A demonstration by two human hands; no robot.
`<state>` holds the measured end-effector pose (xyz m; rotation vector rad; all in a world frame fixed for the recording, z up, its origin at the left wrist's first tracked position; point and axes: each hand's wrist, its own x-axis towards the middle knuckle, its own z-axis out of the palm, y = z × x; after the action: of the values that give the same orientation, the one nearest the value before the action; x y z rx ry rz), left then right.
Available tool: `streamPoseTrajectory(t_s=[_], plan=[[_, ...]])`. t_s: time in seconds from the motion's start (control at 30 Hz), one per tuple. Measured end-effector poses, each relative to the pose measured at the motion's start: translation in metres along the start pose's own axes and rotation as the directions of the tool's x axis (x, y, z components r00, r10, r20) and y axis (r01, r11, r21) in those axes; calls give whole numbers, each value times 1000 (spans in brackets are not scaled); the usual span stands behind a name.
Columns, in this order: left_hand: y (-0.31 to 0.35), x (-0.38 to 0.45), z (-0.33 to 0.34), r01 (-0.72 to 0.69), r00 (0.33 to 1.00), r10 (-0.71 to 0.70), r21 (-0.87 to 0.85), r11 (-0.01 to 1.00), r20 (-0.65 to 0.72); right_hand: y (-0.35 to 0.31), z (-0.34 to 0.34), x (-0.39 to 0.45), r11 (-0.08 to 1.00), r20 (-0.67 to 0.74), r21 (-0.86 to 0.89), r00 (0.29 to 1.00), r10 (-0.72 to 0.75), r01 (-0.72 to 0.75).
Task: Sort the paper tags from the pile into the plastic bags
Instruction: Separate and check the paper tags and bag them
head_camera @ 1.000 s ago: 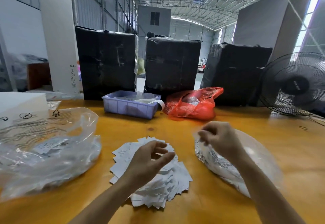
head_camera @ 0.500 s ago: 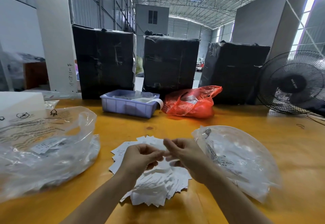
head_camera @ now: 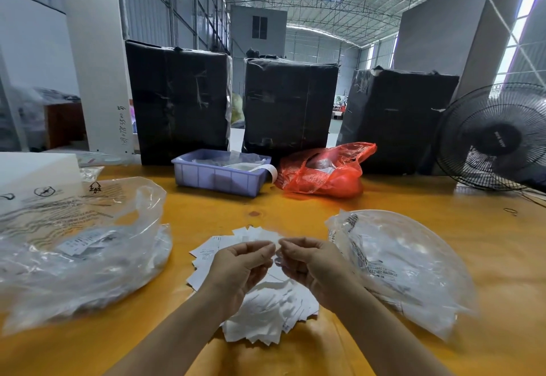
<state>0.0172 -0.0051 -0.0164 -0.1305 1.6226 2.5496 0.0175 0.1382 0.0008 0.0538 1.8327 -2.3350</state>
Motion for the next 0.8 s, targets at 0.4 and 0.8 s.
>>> streamPoseTrajectory(t_s=[0.4, 0.8], plan=[[11, 9, -18, -186, 953, 198, 72, 980, -230, 33, -18, 21, 221, 225, -918, 891, -393, 330], [6, 6, -16, -158, 960, 215, 284, 946, -181, 26, -26, 24, 357, 241, -881, 944, -224, 310]])
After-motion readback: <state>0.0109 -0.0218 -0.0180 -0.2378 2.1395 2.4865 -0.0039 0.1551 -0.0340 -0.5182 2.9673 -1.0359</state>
